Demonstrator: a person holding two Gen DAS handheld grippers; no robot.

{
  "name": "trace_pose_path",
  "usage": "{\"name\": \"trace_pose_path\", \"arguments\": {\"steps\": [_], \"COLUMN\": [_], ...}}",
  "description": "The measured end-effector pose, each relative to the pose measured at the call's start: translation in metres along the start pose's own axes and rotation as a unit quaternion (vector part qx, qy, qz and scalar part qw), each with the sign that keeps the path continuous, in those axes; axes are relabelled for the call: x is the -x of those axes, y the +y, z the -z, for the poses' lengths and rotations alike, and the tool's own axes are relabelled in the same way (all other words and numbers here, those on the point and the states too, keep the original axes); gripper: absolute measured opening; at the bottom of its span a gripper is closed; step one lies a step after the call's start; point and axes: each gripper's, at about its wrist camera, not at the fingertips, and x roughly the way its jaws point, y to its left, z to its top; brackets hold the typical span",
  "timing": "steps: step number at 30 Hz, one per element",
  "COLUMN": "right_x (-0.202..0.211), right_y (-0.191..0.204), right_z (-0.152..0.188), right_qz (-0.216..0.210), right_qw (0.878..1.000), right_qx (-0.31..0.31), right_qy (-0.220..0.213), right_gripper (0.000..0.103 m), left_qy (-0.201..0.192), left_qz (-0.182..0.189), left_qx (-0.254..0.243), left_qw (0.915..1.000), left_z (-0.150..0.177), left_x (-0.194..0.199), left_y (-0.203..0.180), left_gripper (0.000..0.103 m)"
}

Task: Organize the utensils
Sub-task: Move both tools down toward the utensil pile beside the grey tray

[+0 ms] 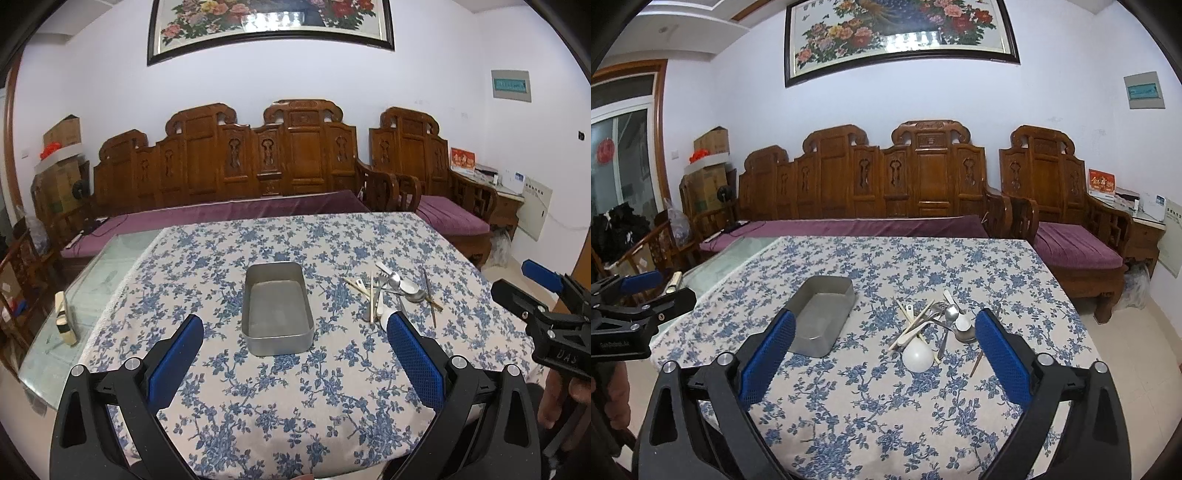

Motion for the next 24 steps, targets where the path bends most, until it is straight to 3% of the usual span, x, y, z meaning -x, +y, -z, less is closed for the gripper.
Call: {"name": "trace_pose_path", "arguments": {"steps": [10, 24], "right_x": [-0.046, -0.137], "right_y": [-0.027, -0.108], "right_z": [0.000, -0.001], "right_qz": [-0.004, 0.026], "right_qw": [1.000, 0.996], "right_qx": [0.003, -0.021], "right_qy": [0.026, 0.085], "right_gripper": [0.091, 0.076], "left_qy": [0.024, 0.071], "left_qz": [0.014, 0.057], "left_qx": [-0.013, -0.035], "left_qw": [0.9995, 0.9952], "left_z": [-0.001, -0.005], "left_x": [-0.036, -0.112], "left_y": [-0.009, -0.039], "left_gripper": [0.096, 0.096]}}
